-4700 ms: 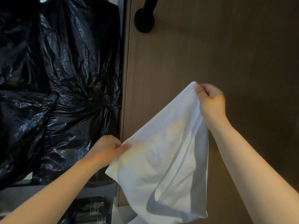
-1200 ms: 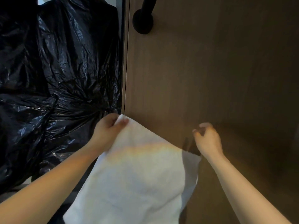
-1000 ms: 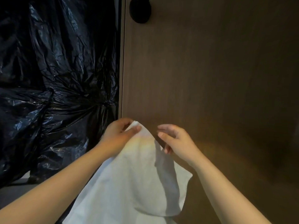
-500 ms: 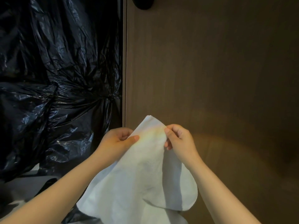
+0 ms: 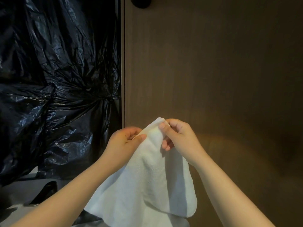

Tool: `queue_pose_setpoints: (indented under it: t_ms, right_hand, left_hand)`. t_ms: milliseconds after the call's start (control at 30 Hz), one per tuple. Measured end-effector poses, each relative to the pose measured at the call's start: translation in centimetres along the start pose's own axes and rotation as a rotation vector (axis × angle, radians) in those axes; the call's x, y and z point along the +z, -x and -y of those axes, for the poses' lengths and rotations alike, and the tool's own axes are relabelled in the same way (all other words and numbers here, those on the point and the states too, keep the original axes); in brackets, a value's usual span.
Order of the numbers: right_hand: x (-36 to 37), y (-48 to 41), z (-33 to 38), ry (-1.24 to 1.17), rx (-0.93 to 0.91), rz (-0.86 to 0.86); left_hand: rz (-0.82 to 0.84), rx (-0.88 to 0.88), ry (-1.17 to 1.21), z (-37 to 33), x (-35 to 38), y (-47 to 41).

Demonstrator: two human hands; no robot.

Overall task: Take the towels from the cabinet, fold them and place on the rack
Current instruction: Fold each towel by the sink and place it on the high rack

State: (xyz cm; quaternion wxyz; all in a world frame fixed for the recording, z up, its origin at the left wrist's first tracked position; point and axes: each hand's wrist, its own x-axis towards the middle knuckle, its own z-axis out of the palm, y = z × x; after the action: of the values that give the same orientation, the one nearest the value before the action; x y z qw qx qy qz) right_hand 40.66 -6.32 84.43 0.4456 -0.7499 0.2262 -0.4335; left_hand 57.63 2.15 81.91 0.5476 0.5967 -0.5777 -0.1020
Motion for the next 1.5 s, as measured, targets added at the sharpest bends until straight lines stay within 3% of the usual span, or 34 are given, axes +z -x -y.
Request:
queue_pose_setpoints:
  t_ms: [133,300,767,1067,1233,1500]
  right_hand:
    - [-0.4,-0.2,0.4,0.065,-0.057,-0.085]
    - [-0.9,-1.1,1.1,0.073,-0.109,-0.176]
    - [-7.7,-4.5,3.7,0.159,-0.194,-0.502]
    - [-10.9,-5.2,4.7,0.133,-0.191,-0.622]
    - [-12.4,-5.3,4.8,0.147,-0.183,-0.692]
    - [-13.8,-5.3,4.3,0.209,-0.147,-0.736]
  left_hand:
    - [-0.048,0.12,-0.007,-0.7,0.5,0.3]
    - [0.031,0.174,-0.041,-0.6,0.7,0.4]
    - [0.169,0.002,-0.222,2.7,-1.5,-0.5]
    - [0.134,-0.038,-0.423,4.7,-3.6,-3.4]
    - [0.025,0.01,-0.469,3.4,-4.8,-5.1]
    - [-0.341,0.108,-0.45,-0.1,-6.7,-7.9]
